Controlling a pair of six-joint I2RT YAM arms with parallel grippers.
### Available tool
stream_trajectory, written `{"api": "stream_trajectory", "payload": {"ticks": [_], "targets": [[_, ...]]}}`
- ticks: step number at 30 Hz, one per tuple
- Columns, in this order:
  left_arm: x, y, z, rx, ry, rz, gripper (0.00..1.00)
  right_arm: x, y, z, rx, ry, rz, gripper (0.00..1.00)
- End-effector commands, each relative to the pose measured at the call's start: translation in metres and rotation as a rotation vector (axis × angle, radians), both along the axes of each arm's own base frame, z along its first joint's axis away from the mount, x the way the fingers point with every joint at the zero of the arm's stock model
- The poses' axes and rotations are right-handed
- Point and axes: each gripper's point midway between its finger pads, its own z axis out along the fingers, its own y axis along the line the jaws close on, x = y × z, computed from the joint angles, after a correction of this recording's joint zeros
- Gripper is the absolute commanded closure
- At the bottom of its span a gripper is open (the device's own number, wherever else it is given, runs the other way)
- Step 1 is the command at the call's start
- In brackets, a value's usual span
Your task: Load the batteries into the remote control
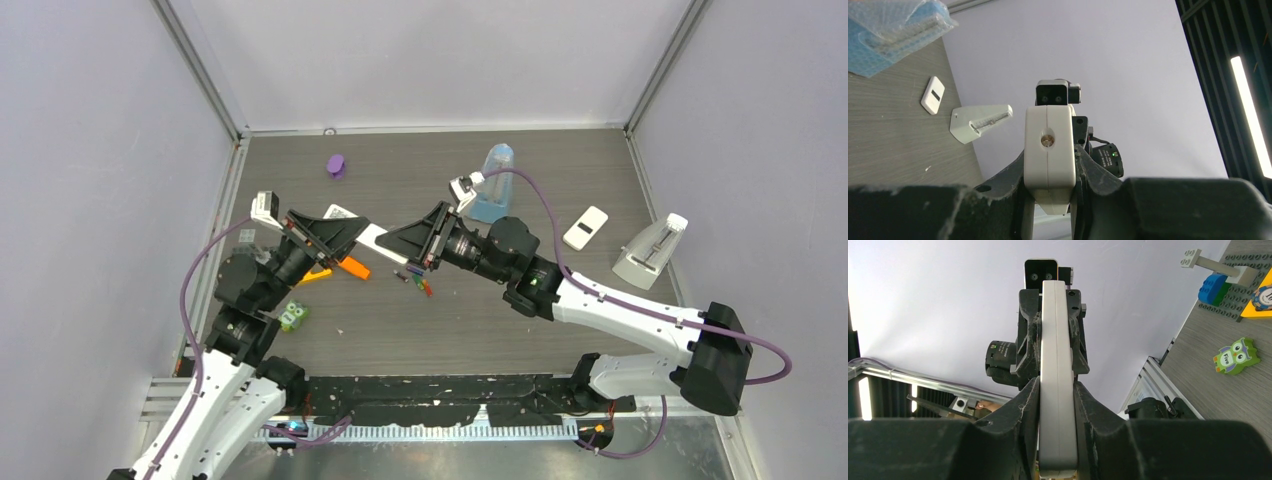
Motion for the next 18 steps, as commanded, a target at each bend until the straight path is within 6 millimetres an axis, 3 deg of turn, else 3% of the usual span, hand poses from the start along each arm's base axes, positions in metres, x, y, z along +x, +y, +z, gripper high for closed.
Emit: {"api": "stream_trajectory", "payload": {"ticks": [1,9,18], "targets": [[0.000,0.014,0.025,-0.090,-0.073,0.071,1.00,-0.004,0.001,-0.013,-0.031,0.021,0.007,0.79],[0.018,0.033,0.010,-0.148,-0.014,0.202,1.00,-0.004,-0.015,-0.020,0.002,0.017,-0.019,0.84],[0.035,0.034,-0.002,-0.122,0.021,0.252,1.00,-0.001,-0.028,-0.021,0.039,-0.002,-0.028,0.87]]}}
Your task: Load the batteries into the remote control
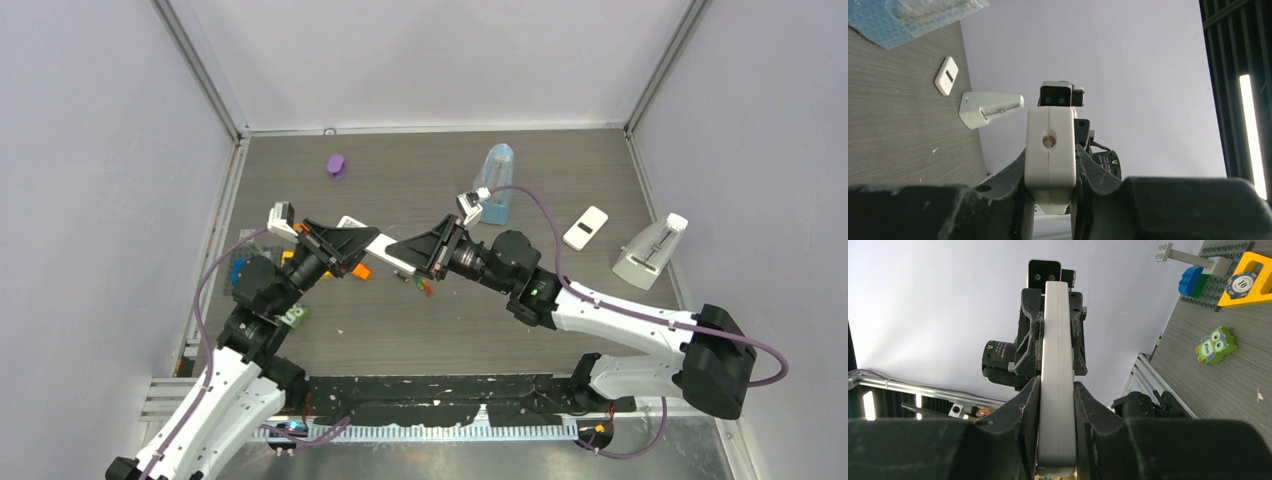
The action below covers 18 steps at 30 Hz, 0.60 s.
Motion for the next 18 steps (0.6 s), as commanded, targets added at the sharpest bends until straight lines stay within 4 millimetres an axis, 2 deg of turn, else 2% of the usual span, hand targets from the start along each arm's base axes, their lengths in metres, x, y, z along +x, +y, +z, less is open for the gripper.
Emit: {"api": "stream_trajectory", "payload": {"ticks": [1,8,11,15,18], "targets": [[0.029,0.040,0.034,-0.087,-0.078,0.260,1.00,-0.008,-0.017,0.018,0.042,-0.058,0.001,0.86],[0.036,0.056,0.017,-0.078,-0.024,0.359,1.00,-0.003,-0.026,0.011,0.055,-0.052,-0.027,0.75],[0.037,0.054,0.015,-0.071,-0.021,0.354,1.00,-0.002,-0.029,0.011,0.057,-0.055,-0.038,0.69],[0.039,0.050,0.013,-0.072,-0.020,0.335,1.00,0.001,-0.030,0.008,0.050,-0.051,-0.044,0.67],[0.040,0.044,0.014,-0.060,-0.020,0.307,1.00,0.003,-0.029,0.006,0.043,-0.044,-0.043,0.62]]}}
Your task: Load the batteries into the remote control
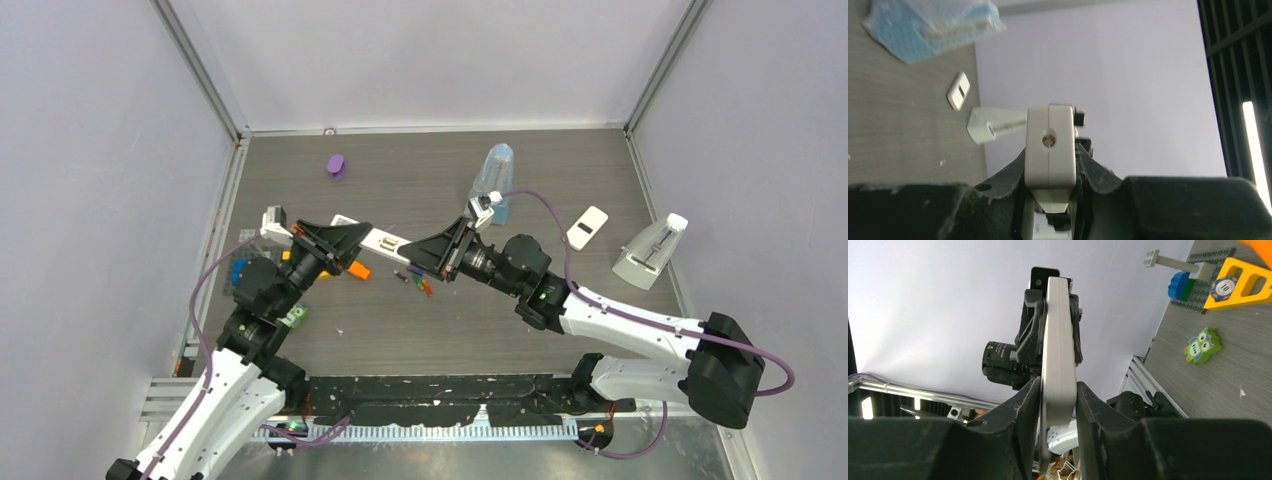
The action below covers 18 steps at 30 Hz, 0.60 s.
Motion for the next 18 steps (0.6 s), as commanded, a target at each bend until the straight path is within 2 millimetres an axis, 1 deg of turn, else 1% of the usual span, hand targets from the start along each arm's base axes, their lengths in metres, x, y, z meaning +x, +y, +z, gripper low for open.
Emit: {"api": "stream_trajectory", "payload": {"ticks": [1,3,4,7,9,12,13,14,15,16,18], "targets": [[0.034,0.037,0.024,-0.037,-0.065,0.246,1.00,0.003,-0.014,0.018,0.035,-0.049,-0.024,0.61],[0.033,0.031,0.023,-0.006,-0.070,0.216,1.00,0.004,-0.013,0.021,0.037,-0.044,-0.022,0.59],[0.034,0.029,0.022,0.009,-0.074,0.207,1.00,0.005,-0.013,0.019,0.027,-0.037,-0.023,0.57],[0.036,0.026,0.016,0.071,-0.081,0.198,1.00,0.009,-0.013,0.018,0.004,-0.023,-0.029,0.56],[0.038,0.025,0.010,0.113,-0.078,0.200,1.00,0.011,-0.015,0.016,-0.005,-0.009,-0.033,0.60],[0.043,0.025,-0.001,0.170,-0.072,0.210,1.00,0.015,-0.017,0.011,-0.019,0.008,-0.043,0.74],[0.045,0.025,-0.005,0.192,-0.072,0.214,1.00,0.017,-0.018,0.007,-0.032,0.017,-0.048,0.77],[0.046,0.025,-0.008,0.212,-0.075,0.218,1.00,0.018,-0.020,0.005,-0.038,0.019,-0.052,0.83],[0.047,0.025,-0.010,0.230,-0.087,0.219,1.00,0.019,-0.021,0.001,-0.047,0.024,-0.058,0.85],[0.048,0.025,-0.012,0.255,-0.101,0.219,1.00,0.020,-0.022,-0.002,-0.057,0.023,-0.060,0.91],[0.049,0.024,-0.015,0.311,-0.133,0.214,1.00,0.025,-0.028,-0.008,-0.078,0.022,-0.076,0.94]]}}
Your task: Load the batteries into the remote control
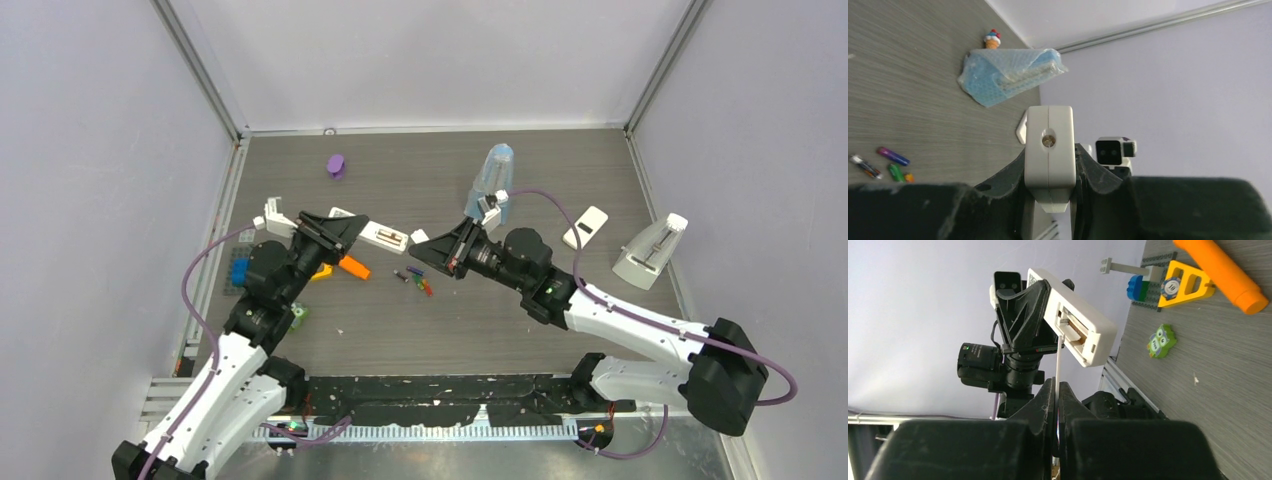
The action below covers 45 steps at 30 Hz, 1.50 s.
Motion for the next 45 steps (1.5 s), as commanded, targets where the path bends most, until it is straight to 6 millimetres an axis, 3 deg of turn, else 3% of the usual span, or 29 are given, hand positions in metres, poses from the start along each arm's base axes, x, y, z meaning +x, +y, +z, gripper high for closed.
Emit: {"api": "stream_trajectory", "payload": {"ticks": [1,6,10,16,21,25,27,32,37,38,39,40,41,42,44,45], "targets": [[0.003,0.003,0.016,0.148,-0.144,0.007,1.00,0.004,-0.013,0.015,-0.003,-0.057,-0.020,0.95],[-0.010,-0.007,0.012,0.306,-0.255,-0.094,1.00,0.028,-0.040,-0.022,-0.240,-0.075,-0.093,0.95],[-0.031,-0.017,0.018,0.420,-0.382,-0.218,1.00,0.045,-0.083,-0.100,-0.619,-0.004,-0.123,0.95],[-0.058,-0.032,0.008,0.540,-0.476,-0.412,1.00,0.058,-0.119,-0.174,-0.971,0.041,-0.033,0.83],[-0.064,-0.037,-0.001,0.548,-0.468,-0.475,1.00,0.066,-0.135,-0.209,-1.108,0.090,-0.048,0.77],[-0.066,-0.039,-0.005,0.539,-0.468,-0.495,1.00,0.074,-0.151,-0.222,-1.219,0.124,-0.090,0.70],[-0.067,-0.040,-0.006,0.539,-0.472,-0.504,1.00,0.075,-0.156,-0.225,-1.257,0.138,-0.097,0.60],[-0.069,-0.041,-0.011,0.550,-0.467,-0.528,1.00,0.078,-0.153,-0.211,-1.234,0.112,-0.109,0.48],[-0.069,-0.042,-0.010,0.550,-0.472,-0.530,1.00,0.071,-0.113,-0.162,-1.013,-0.061,-0.005,0.40],[-0.070,-0.042,-0.008,0.548,-0.478,-0.537,1.00,0.060,-0.098,-0.153,-0.945,-0.100,0.071,0.40],[-0.072,-0.043,-0.006,0.544,-0.485,-0.549,1.00,0.059,-0.085,-0.132,-0.873,-0.200,0.093,0.39],[-0.075,-0.045,-0.004,0.540,-0.496,-0.564,1.00,0.039,-0.068,-0.122,-0.787,-0.249,0.197,0.38],[-0.077,-0.046,-0.002,0.537,-0.506,-0.577,1.00,0.035,-0.056,-0.095,-0.701,-0.361,0.211,0.33],[-0.080,-0.048,0.001,0.533,-0.520,-0.599,1.00,0.010,-0.043,-0.086,-0.617,-0.414,0.314,0.30],[-0.087,-0.051,0.005,0.526,-0.540,-0.641,1.00,-0.019,-0.024,-0.033,-0.438,-0.629,0.368,0.24],[-0.091,-0.052,0.008,0.519,-0.552,-0.663,1.00,-0.031,-0.020,-0.024,-0.396,-0.670,0.399,0.21]]}}
